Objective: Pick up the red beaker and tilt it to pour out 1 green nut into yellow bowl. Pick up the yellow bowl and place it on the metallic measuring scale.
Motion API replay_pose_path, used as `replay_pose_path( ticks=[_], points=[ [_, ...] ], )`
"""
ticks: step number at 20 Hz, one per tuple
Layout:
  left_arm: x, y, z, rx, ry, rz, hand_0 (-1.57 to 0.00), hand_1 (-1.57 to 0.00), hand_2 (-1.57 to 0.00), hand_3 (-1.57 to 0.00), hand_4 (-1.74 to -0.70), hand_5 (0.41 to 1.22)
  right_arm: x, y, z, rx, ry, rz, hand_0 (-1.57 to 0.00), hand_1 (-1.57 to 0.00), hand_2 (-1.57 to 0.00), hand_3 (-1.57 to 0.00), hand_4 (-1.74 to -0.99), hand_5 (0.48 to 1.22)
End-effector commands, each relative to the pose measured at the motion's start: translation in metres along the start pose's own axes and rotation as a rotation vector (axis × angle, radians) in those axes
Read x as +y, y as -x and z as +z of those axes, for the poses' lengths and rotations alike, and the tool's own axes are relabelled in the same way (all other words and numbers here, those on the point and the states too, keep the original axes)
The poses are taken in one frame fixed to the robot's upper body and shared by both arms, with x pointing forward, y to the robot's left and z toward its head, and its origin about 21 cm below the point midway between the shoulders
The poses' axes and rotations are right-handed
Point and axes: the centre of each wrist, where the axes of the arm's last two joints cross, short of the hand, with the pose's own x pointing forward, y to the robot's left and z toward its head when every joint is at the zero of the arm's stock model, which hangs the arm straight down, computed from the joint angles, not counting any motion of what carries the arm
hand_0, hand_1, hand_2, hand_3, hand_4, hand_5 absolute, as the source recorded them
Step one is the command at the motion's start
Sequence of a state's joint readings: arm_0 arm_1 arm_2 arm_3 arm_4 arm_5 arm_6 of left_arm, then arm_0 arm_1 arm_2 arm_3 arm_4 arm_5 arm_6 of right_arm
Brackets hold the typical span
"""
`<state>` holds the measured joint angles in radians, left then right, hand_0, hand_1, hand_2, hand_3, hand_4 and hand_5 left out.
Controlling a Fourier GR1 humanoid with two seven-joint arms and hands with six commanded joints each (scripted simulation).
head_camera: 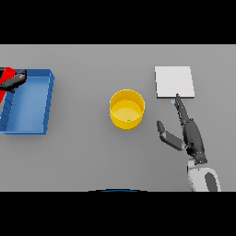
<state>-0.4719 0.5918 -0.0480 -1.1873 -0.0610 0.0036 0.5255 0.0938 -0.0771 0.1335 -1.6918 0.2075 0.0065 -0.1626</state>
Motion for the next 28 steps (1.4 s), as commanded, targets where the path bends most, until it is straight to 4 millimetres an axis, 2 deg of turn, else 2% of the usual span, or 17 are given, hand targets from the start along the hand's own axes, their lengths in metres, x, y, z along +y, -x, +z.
replay_pose_path(
  ticks=[1,3,4,6,9,10,12,15,18,23,26,28],
  points=[
    [0.004,0.000,0.001,0.002,0.037,0.023,-0.75,-0.69,-0.65,-0.67,-1.05,0.683,-0.003,-0.002,-0.001,-0.003,0.002,-0.002,0.00,0.00,0.00,0.00,-1.150,0.671],
    [0.002,0.001,0.002,0.022,0.080,-0.055,-0.48,-0.44,-0.42,-0.43,-0.92,0.651,-0.005,0.005,0.001,0.009,0.002,-0.006,0.00,0.00,0.00,0.00,-1.155,0.670],
    [0.001,0.000,0.001,0.029,0.091,-0.082,-0.38,-0.35,-0.33,-0.34,-0.88,0.644,-0.005,0.001,0.003,-0.009,-0.001,-0.001,0.00,0.00,0.00,0.00,-1.155,0.669],
    [0.001,-0.001,-0.002,0.056,0.083,-0.138,-0.25,-0.22,-0.21,-0.22,-0.83,0.627,-0.004,-0.001,0.000,0.000,0.007,0.021,0.00,0.00,0.00,0.00,-1.156,0.665],
    [-0.004,0.001,-0.006,0.047,0.057,-0.173,-0.13,-0.11,-0.11,-0.11,-0.79,0.627,-0.004,-0.001,-0.002,0.007,0.012,0.036,0.00,0.00,0.00,0.00,-1.157,0.665],
    [-0.004,0.001,-0.005,0.021,0.047,-0.174,-0.10,-0.09,-0.09,-0.09,-0.78,0.631,-0.007,-0.002,-0.003,0.013,0.013,0.039,0.00,0.00,0.00,0.00,-1.154,0.657],
    [-0.005,-0.004,-0.004,-0.028,0.042,-0.144,-0.06,-0.06,-0.06,-0.06,-0.78,0.633,0.000,-0.004,-0.005,0.056,0.010,0.089,0.00,0.00,0.00,0.00,-1.131,0.631],
    [-0.008,-0.004,0.000,-0.074,0.046,-0.084,-0.03,-0.03,-0.03,-0.03,-0.79,0.652,-0.005,-0.010,-0.018,0.001,-0.115,0.176,0.00,0.00,0.00,0.00,-1.080,0.662],
    [-0.013,-0.003,0.003,-0.089,0.047,-0.059,-0.02,-0.01,-0.01,-0.01,-0.80,0.666,-0.012,-0.025,-0.036,-0.024,-0.259,0.402,0.00,0.00,0.00,0.00,-1.122,0.649],
    [-0.018,-0.006,0.006,-0.076,0.064,-0.049,0.00,0.00,0.00,0.00,-0.81,0.688,-0.004,-0.038,-0.069,-0.114,-0.487,0.745,0.00,0.00,0.00,0.00,-1.150,0.630],
    [-0.016,0.002,0.003,-0.070,0.071,-0.051,0.00,0.00,0.00,0.00,-0.81,0.689,0.007,-0.048,-0.087,-0.205,-0.619,0.878,0.00,0.00,0.00,0.00,-1.162,0.637],
    [-0.012,0.003,0.005,-0.083,0.066,-0.054,0.00,0.00,0.00,0.00,-0.81,0.689,0.009,-0.047,-0.095,-0.219,-0.698,0.948,0.00,0.00,0.00,0.00,-1.164,0.641]
  ],
)
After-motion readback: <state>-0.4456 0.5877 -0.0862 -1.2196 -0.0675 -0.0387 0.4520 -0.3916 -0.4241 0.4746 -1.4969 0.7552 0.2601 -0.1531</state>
